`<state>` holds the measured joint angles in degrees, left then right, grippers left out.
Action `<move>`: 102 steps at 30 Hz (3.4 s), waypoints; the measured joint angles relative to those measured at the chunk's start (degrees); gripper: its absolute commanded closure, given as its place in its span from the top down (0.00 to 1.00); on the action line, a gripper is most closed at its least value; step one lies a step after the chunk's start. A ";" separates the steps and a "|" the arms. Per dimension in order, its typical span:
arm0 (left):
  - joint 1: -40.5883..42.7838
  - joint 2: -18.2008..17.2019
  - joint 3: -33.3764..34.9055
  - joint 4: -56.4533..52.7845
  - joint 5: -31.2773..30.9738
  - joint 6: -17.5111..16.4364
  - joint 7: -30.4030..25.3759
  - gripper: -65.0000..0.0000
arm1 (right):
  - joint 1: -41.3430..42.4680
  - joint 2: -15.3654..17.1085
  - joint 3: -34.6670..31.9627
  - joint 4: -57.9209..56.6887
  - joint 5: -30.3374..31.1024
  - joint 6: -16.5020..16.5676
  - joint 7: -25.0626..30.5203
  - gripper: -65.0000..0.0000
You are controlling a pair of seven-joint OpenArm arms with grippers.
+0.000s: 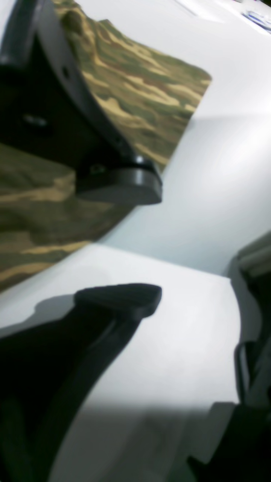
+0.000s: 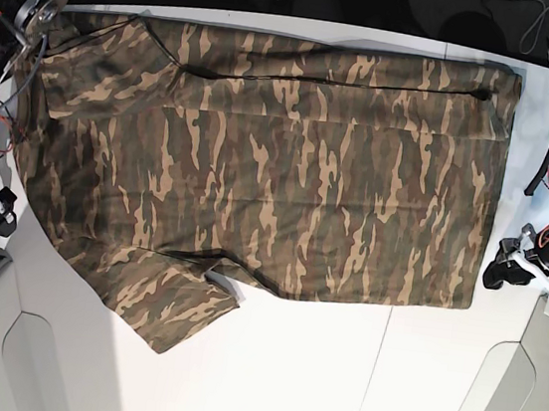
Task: Fold the T-shirt properly
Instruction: 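Move both grippers to the shirt's hem corners and grasp them, then lift the hem with both grippers and fold it over toward the collar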
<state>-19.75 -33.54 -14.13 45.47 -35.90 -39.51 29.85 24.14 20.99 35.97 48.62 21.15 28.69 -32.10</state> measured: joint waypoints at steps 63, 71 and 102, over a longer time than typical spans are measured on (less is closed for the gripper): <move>-8.81 6.71 5.46 -17.42 -9.66 -0.39 0.22 0.00 | 1.92 -0.70 -19.12 -12.96 3.28 3.08 12.76 0.30; -8.57 5.09 5.55 -16.85 -14.80 -0.17 4.90 0.00 | 2.91 -0.79 -19.21 -12.74 2.84 4.57 8.15 0.00; -2.23 -5.68 5.81 2.14 -37.29 0.00 41.97 0.00 | -1.88 3.15 -19.50 8.02 13.81 5.66 -16.15 0.00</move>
<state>-21.98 -39.22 -8.32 47.62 -73.19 -39.51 71.81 22.26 24.14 16.47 56.64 34.96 34.35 -48.25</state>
